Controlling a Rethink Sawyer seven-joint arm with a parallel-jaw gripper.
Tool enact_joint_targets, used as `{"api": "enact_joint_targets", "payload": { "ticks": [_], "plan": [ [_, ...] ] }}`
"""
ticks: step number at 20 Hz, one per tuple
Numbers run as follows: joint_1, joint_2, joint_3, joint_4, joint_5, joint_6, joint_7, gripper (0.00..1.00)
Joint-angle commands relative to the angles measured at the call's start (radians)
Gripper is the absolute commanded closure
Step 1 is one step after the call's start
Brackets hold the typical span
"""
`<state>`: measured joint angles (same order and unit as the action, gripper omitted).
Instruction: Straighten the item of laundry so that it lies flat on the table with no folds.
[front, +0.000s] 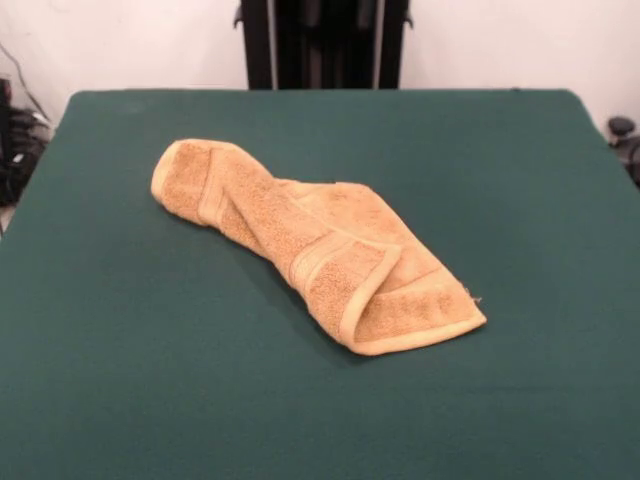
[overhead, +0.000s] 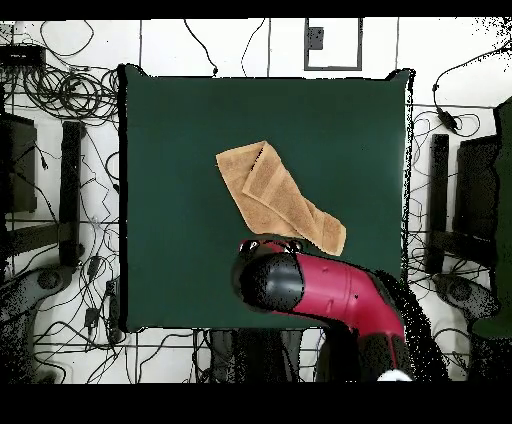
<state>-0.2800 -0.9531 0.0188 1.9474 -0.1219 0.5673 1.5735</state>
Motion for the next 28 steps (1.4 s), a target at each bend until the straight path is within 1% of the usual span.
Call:
{"api": "enact_joint_targets", "payload": {
  "ticks": [1,7,9,13,21,25,28],
  "plan": [
    [-0.061,0.200,0.189,-0.213,-0.099,0.118,-0.190,0.00],
    [-0.118,0.343,0.262,-0.321,-0.186,0.056,-0.229,0.00],
    [-0.129,0.366,0.282,-0.339,-0.208,0.049,-0.231,0.00],
    [-0.144,0.439,0.325,-0.414,-0.267,0.039,-0.241,0.00],
    [-0.155,0.532,0.394,-0.522,-0.378,0.007,-0.261,0.00],
    [-0.161,0.584,0.436,-0.572,-0.408,-0.017,-0.243,0.00],
    [-0.167,0.609,0.461,-0.585,-0.415,-0.029,-0.211,0.00]
  ]
}}
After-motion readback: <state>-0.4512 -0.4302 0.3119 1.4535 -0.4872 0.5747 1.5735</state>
